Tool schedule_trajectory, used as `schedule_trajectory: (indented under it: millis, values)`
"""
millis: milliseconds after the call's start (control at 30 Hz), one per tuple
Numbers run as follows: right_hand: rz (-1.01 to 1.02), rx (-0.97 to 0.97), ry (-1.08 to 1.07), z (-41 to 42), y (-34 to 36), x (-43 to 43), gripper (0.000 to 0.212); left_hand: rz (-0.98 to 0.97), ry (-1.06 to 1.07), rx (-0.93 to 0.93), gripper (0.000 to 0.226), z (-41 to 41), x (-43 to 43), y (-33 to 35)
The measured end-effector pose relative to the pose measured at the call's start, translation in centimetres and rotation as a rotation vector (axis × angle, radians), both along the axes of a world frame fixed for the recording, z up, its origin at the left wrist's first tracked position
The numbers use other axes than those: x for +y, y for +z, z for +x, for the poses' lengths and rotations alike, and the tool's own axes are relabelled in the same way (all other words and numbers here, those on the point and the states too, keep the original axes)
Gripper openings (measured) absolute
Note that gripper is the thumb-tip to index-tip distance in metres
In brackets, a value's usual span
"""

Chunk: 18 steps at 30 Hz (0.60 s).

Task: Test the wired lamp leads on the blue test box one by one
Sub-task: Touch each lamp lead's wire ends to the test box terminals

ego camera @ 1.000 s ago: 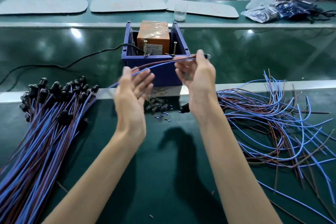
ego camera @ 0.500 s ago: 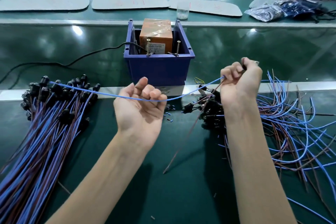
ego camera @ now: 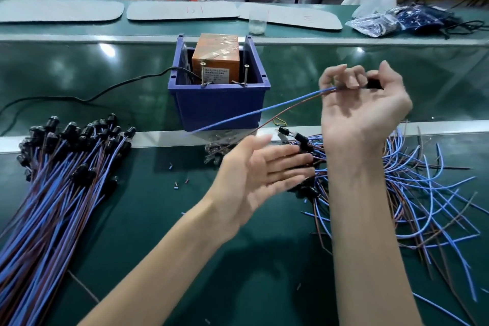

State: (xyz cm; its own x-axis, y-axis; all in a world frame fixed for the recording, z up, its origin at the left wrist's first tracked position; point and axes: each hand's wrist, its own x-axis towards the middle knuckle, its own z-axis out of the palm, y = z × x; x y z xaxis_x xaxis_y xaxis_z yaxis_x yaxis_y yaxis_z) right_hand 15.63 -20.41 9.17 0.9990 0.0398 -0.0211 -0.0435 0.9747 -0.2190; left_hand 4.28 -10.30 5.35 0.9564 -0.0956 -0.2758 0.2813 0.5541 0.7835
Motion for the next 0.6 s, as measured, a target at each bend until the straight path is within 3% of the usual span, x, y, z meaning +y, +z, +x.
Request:
schedule_trajectory:
  millis: [67, 200, 267, 333, 433, 600]
  values:
    - [-0.088, -0.001, 0.085, -0.1, 0.1, -0.3, 0.028, -0.214, 0.129, 0.044, 0.076, 0.7, -0.5, 0.3]
    - [-0.433, 0.024, 0.190, 0.1, 0.0, -0.8, 0.030, -0.512, 0.597, 0.020, 0.044, 2.9, 0.4, 0.7]
    - [-0.613, 0.037, 0.175, 0.2, -0.2, -1.2, 0.034, -0.636, 0.806, 0.025, 0.038, 3.4, 1.5, 1.0]
    - [-0.745, 0.044, 0.127, 0.3, -0.2, -1.5, 0.039, -0.614, 0.907, -0.001, 0.039, 3.3, 2.3, 1.2]
    - [-0.898, 0.033, 0.021, 0.3, -0.3, -2.0, 0.041, -0.404, 0.978, -0.007, 0.041, 3.0, 2.7, 0.5]
    - [-1.081, 0.013, -0.120, 0.3, -0.5, -2.4, 0.037, -0.284, 0.969, -0.026, 0.041, 3.1, 3.0, -0.3]
